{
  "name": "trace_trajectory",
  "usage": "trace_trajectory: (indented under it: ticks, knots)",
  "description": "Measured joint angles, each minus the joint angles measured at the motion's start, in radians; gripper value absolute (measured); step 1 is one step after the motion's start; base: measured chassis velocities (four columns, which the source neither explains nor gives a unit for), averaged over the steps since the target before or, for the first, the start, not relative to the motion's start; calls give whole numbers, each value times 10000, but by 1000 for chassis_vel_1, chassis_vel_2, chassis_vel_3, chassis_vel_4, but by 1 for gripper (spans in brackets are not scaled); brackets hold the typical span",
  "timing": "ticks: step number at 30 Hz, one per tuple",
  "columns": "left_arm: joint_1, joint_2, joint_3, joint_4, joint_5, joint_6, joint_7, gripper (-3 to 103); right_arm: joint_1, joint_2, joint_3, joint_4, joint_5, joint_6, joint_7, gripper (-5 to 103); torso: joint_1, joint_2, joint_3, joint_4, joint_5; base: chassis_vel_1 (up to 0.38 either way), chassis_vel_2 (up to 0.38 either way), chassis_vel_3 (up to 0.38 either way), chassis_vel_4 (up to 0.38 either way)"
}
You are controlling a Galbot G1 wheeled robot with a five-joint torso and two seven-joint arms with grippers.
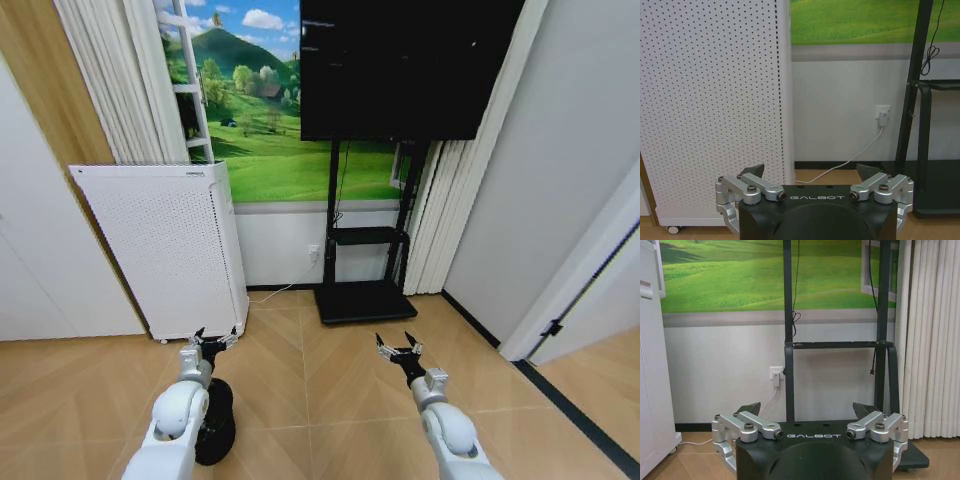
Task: Pick up the trash bin and place the garbage on the floor into it.
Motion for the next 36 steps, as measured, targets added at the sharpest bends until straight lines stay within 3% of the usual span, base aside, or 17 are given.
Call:
trace_trajectory:
  ticks: [36]
  knots:
    - [-173,-56,157,192,4,-6,-202,100,7,24,28,-162,-34,90,-26,100,589,1479,888,0,0,0,0,0,0]
